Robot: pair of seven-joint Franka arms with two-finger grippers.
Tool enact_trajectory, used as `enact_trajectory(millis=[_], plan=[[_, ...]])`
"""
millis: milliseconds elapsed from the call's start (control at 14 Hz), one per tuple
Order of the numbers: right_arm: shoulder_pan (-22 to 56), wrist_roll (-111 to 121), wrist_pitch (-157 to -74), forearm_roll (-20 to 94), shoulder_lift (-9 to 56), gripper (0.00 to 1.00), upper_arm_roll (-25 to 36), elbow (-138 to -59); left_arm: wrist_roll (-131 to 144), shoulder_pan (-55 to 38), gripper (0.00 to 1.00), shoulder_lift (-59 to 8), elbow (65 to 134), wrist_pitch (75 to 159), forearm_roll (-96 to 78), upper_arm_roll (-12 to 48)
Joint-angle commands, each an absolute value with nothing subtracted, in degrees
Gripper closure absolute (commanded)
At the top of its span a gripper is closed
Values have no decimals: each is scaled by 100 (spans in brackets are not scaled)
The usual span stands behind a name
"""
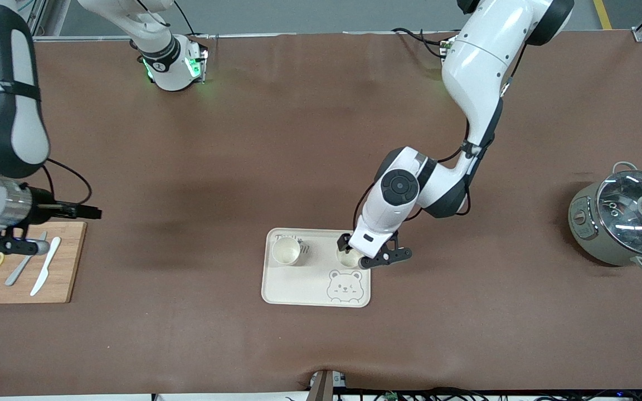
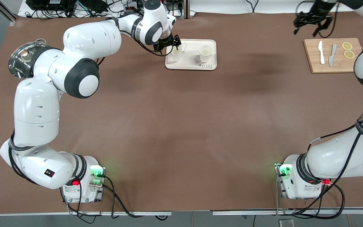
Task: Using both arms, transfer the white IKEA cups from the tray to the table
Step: 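Lower the left gripper onto one cup while the right gripper reaches the other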
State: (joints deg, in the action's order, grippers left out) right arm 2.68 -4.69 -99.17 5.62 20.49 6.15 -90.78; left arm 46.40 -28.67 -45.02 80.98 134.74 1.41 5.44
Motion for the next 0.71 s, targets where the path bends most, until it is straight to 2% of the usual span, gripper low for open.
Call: enact_trajectory(millis=[0,214,286,357,643], plan=[[719,-1368,-10019,641,2170,0,624,-9000,4702,-2944,8,-4526,8086,13386,316,466],[1045,-1853,-10186,1009,2232,0,624,-8991,4711,-2944,79,-4632,8051,13386,466,466],[1150,-1976,-10247,1133,2267,0,624,-8991,4711,-2944,97,-4667,8042,13386,475,475],[1264,-2125,-10379,1238,2311,0,624,-8983,4720,-2953,100,-4693,8042,13386,466,475],[1827,-3003,-11230,1660,2671,0,624,-8939,4588,-2918,100,-4650,8016,13386,676,466]])
